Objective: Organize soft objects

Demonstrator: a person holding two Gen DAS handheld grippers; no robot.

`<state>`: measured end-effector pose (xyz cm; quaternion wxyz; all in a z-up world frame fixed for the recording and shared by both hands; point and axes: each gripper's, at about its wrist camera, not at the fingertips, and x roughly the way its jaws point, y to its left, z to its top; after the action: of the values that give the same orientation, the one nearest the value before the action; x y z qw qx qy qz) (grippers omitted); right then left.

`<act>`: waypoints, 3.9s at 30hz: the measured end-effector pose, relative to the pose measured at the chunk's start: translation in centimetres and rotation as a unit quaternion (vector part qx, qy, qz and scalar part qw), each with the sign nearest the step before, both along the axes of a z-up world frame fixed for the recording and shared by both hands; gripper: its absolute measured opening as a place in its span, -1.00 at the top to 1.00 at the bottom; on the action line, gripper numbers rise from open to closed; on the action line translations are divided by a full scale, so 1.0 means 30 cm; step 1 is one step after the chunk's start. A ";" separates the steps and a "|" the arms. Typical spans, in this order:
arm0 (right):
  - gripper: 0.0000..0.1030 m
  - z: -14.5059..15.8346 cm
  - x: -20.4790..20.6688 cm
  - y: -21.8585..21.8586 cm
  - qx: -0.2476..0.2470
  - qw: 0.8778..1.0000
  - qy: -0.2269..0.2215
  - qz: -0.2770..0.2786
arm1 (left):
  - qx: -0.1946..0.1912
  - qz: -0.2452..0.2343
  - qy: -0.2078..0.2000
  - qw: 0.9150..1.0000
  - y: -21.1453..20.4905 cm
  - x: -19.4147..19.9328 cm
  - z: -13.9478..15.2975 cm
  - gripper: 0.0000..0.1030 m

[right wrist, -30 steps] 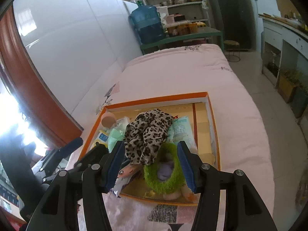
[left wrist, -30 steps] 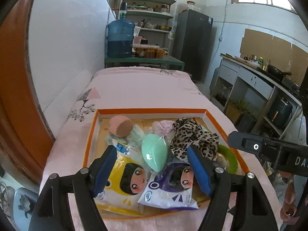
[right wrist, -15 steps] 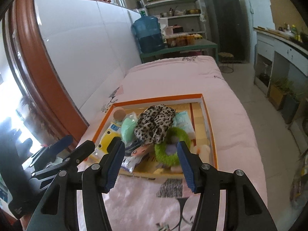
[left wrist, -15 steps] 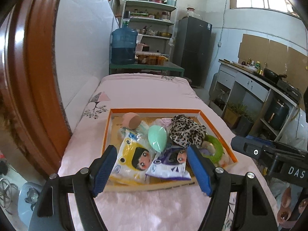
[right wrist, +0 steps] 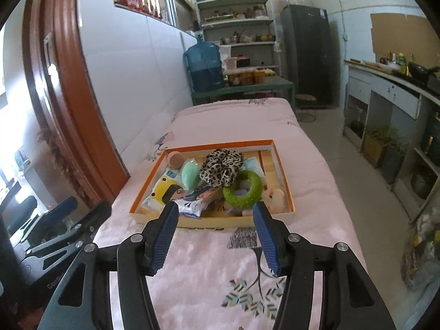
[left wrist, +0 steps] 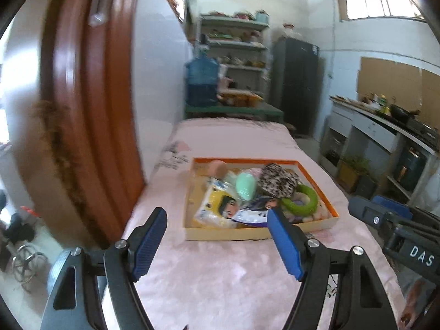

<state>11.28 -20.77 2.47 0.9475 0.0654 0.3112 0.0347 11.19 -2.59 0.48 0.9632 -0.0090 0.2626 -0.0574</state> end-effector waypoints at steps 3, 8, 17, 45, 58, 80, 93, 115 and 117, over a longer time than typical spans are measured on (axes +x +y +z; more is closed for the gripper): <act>-0.13 0.015 -0.060 0.024 -0.016 1.000 -0.010 0.000 | -0.004 0.023 -0.020 1.000 0.019 -0.072 0.022 -0.45; -0.13 0.033 -0.153 0.053 -0.031 0.999 -0.018 0.003 | -0.006 0.033 -0.030 0.999 0.037 -0.155 0.062 -0.45; -0.13 0.021 -0.264 0.057 -0.025 0.999 0.008 -0.023 | 0.016 0.034 -0.015 0.999 0.020 -0.243 0.094 -0.45; -0.13 0.087 -0.306 0.088 -0.028 0.999 -0.013 -0.030 | 0.006 0.015 -0.014 1.000 0.019 -0.309 0.103 -0.45; -0.13 0.082 -0.307 0.093 -0.028 0.999 -0.014 -0.027 | 0.007 0.016 -0.015 1.000 0.017 -0.311 0.104 -0.45; -0.13 0.081 -0.303 0.096 -0.026 0.999 -0.013 -0.026 | 0.009 0.015 -0.013 1.000 0.024 -0.308 0.106 -0.45; -0.13 0.081 -0.304 0.096 -0.025 0.999 -0.012 -0.026 | 0.010 0.014 -0.012 1.000 0.028 -0.304 0.107 -0.45; -0.13 0.079 -0.304 0.106 -0.025 0.999 -0.012 -0.024 | 0.011 0.016 -0.011 1.000 0.028 -0.306 0.097 -0.45; -0.13 0.080 -0.304 0.104 -0.024 0.999 -0.012 -0.025 | 0.012 0.016 -0.011 1.000 0.026 -0.307 0.093 -0.45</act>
<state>2.16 -17.64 4.87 0.9530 0.0494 0.2989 0.0045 1.97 -1.83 3.26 0.9669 -0.0014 0.2523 -0.0386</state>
